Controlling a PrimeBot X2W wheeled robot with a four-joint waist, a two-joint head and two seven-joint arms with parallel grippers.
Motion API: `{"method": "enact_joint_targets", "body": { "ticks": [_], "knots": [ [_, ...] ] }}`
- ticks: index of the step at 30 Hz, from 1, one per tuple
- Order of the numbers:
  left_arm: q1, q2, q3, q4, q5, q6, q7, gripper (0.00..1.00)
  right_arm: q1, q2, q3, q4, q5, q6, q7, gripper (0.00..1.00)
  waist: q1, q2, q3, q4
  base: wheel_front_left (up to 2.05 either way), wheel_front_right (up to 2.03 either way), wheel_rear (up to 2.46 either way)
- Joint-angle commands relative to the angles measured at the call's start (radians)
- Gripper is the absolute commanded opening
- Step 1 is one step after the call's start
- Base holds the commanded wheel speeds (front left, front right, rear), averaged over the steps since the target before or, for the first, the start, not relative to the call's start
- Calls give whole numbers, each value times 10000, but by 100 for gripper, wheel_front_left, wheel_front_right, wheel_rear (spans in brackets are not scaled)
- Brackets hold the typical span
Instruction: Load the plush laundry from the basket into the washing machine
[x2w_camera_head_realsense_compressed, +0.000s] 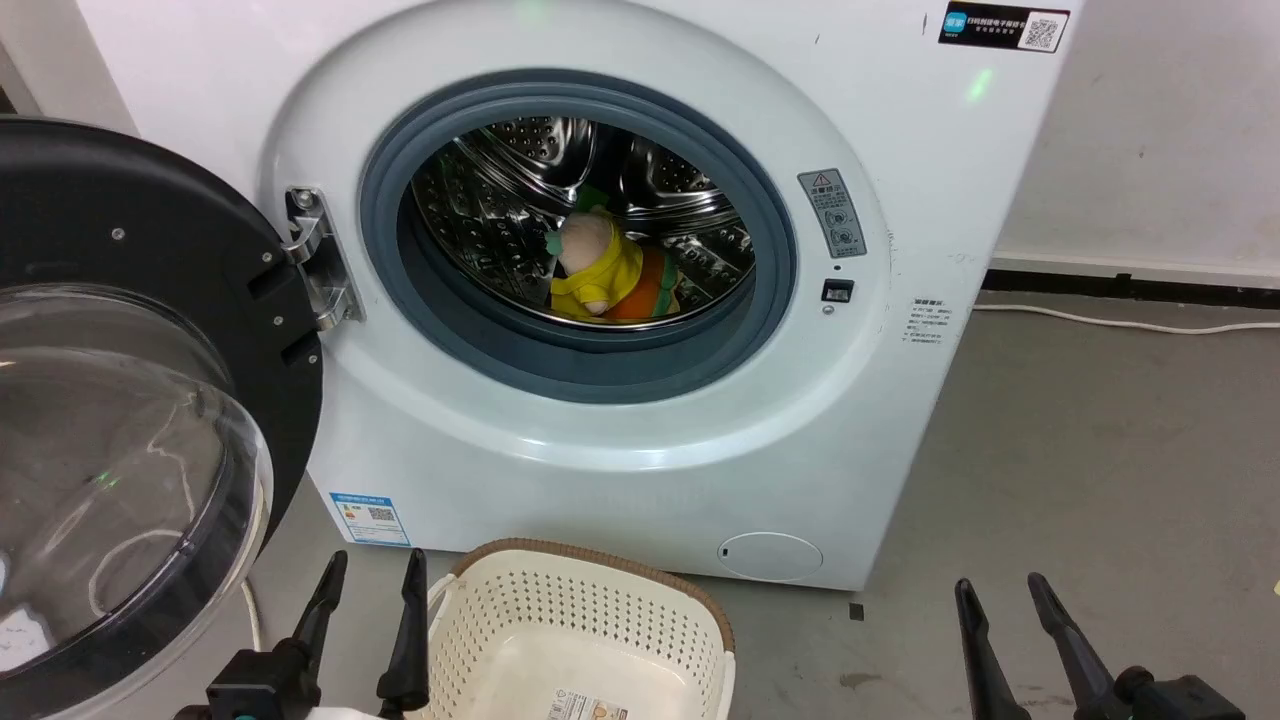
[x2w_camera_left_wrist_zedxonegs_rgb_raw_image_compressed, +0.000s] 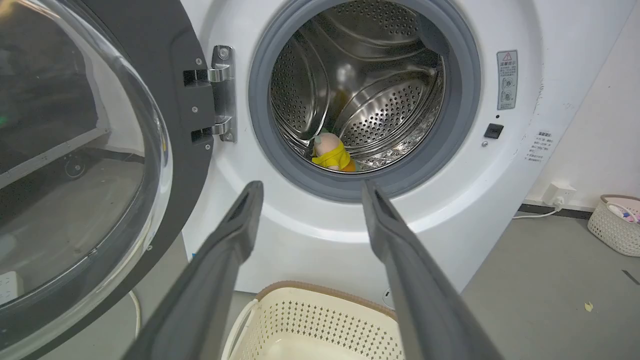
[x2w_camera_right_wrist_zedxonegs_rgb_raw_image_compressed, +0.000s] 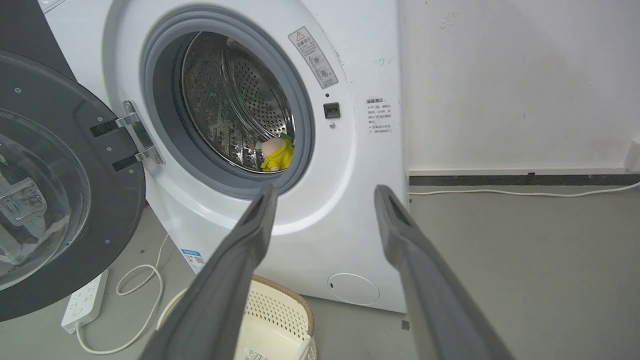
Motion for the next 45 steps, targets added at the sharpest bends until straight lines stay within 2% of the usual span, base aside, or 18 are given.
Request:
{"method": "enact_joint_targets", "body": {
  "ticks": [1,2,3,45],
  "knots": [
    [143,-112,115,-9,149,-92,-43,100,153,-2,3,51,-54,8,-46,100,0,0,-1,-21,0,0,0],
    [150,-170,172,-32,180,-137,-43,100,149,-2,5,63,-53,8,-46,100,0,0,5,-29,0,0,0],
    [40,-179,181,-18,155,-142,1,0,3,0,4,27,-1,2,-1,0,0,0,5,-29,0,0,0],
    [-191,-461,414,-282,979,-76,797,0,-510,-1,-162,-55,-696,2,789,0,0,0,127,-81,0,0,0]
  ]
}}
